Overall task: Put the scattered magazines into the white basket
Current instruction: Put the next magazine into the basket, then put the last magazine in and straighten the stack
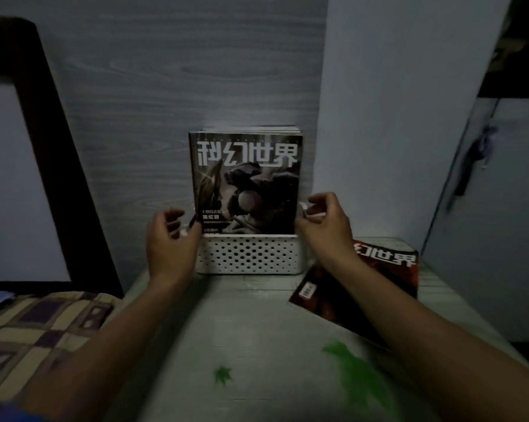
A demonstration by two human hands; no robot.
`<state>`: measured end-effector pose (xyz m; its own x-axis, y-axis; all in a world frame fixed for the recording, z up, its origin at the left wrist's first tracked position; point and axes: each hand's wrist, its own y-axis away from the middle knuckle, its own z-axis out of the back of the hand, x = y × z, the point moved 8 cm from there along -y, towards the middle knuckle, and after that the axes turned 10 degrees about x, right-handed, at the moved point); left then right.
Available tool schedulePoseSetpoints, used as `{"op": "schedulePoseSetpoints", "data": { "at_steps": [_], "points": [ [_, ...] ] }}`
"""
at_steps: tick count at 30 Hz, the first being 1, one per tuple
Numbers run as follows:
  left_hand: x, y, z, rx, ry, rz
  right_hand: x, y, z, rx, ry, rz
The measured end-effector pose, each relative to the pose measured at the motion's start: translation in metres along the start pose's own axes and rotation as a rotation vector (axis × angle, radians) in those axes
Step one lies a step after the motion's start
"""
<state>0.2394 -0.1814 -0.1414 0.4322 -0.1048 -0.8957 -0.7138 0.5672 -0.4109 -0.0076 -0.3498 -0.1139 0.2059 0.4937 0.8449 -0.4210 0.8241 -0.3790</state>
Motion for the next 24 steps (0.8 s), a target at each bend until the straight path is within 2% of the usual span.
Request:
{"op": "schedulePoseSetpoints", "data": {
  "at_steps": [1,3,5,6,9,10,12,13,17,20,22,24],
  "points": [
    [0.003,0.019,0.003,-0.023,-0.021,-0.009,-0.007,0.013,0.015,-0.035,0.048,0.006],
    [-0.003,0.059,-0.007,0.055,-0.211,-0.109,-0.031,0.043,0.044,-0.066,0.366,-0.004],
    [-0.012,0.081,-0.036,0.222,-0.298,-0.231,-0.066,0.065,0.061,0.050,0.720,-0.096],
    [-0.016,0.088,-0.055,0.337,-0.266,-0.208,-0.086,0.074,0.068,0.146,0.800,-0.190],
    [-0.020,0.110,-0.120,0.682,-0.335,-0.091,-0.121,0.092,0.072,0.384,0.896,-0.397],
    [-0.019,0.119,-0.136,0.736,-0.419,-0.072,-0.125,0.096,0.070,0.419,0.911,-0.425],
    [-0.025,0.136,-0.157,0.728,-0.579,-0.091,-0.126,0.106,0.070,0.437,0.918,-0.445],
    [-0.028,0.144,-0.161,0.702,-0.563,-0.075,-0.124,0.110,0.071,0.438,0.916,-0.443],
    [-0.032,0.159,-0.150,0.602,-0.261,0.124,-0.116,0.131,0.078,0.476,0.894,-0.388],
    [-0.026,0.159,-0.136,0.554,0.026,0.370,-0.103,0.157,0.089,0.454,0.813,-0.286],
    [-0.026,0.167,-0.139,0.665,0.211,0.600,-0.090,0.174,0.095,0.439,0.716,-0.220],
    [-0.037,0.185,-0.144,0.824,0.273,0.704,-0.077,0.185,0.102,0.366,0.556,-0.191]
  ]
}}
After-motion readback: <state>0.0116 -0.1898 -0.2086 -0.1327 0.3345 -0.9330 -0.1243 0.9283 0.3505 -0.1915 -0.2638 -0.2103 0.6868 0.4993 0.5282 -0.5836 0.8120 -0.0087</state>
